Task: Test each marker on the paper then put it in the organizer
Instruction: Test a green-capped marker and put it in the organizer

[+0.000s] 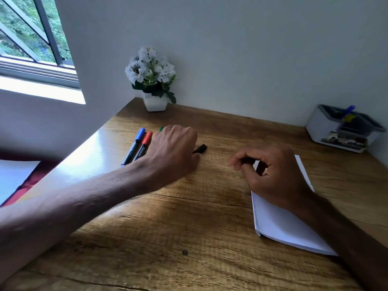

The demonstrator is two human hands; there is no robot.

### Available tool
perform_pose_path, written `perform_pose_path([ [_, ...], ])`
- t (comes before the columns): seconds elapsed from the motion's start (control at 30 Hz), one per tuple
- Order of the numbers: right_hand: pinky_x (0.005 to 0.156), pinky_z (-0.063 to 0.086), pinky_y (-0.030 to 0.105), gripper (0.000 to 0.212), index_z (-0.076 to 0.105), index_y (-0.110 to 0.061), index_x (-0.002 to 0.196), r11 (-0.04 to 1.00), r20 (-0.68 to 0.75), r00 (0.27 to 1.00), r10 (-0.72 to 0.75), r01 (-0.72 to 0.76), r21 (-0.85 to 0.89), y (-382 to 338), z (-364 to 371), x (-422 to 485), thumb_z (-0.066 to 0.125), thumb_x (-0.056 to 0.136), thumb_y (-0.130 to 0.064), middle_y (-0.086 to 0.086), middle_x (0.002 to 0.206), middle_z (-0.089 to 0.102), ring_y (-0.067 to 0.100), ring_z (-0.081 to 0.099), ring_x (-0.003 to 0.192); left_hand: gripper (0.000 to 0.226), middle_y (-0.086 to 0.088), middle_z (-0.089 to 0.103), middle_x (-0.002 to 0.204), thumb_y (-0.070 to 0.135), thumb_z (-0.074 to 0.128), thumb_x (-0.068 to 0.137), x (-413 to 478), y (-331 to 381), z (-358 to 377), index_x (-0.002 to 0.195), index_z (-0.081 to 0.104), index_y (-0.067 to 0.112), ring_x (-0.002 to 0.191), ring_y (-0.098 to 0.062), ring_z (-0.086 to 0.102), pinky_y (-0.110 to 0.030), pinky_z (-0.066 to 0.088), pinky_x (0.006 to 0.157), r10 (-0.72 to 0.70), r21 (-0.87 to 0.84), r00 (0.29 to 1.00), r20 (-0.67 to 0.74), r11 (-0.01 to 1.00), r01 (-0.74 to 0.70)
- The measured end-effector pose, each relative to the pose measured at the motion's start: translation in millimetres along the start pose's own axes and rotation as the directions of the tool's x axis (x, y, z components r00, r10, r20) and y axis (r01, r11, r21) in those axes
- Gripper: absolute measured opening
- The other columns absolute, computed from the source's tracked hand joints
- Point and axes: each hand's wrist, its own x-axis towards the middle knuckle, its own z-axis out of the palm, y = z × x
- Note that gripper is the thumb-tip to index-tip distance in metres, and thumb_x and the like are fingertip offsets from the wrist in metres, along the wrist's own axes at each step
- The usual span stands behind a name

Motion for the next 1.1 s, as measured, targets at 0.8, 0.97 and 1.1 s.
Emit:
perform_pose_path([
  [0.8, 0.062, 0.049, 0.012, 0.021, 0.078, -0.030, 0.110, 0.969, 0.237, 0.941, 0.243, -0.246, -0.018, 13, -41, 6, 0.070, 0.091, -0.033, -0.022, 0.087, 0.076, 0.002, 0.071, 0.080, 0.022, 0.003, 0.079, 0.094, 0.026, 0.076, 0.090, -1, 11, 17, 0.110, 0.078, 0.017, 0.078, -0.008, 0.069, -0.027, 0.055, 0.069, 0.152, -0.893, 0.986, 0.070, 0.450, -0.006],
  [0.97, 0.074, 0.046, 0.014, 0.021, 0.076, -0.031, 0.114, 0.967, 0.264, 0.946, 0.188, -0.131, -0.220, 22, -47, 5, 0.064, 0.097, -0.034, -0.020, 0.101, 0.074, -0.002, 0.066, 0.092, 0.021, 0.014, 0.078, 0.094, 0.038, 0.073, 0.093, -9, 19, 23, 0.111, 0.079, 0.030, 0.081, -0.010, 0.072, -0.031, 0.057, 0.070, 0.220, -0.595, 0.959, -0.178, 0.753, -0.283],
  [1.1, 0.065, 0.039, 0.010, 0.024, 0.074, -0.026, 0.121, 0.980, 0.316, 0.945, 0.085, -0.022, -0.197, 20, -35, 4, 0.067, 0.098, -0.025, -0.027, 0.085, 0.063, -0.005, 0.058, 0.078, 0.023, 0.013, 0.078, 0.093, 0.040, 0.070, 0.093, -13, 23, 26, 0.113, 0.078, 0.029, 0.077, -0.006, 0.070, -0.026, 0.055, 0.065, 0.242, -0.538, 0.945, -0.221, 0.777, -0.325],
])
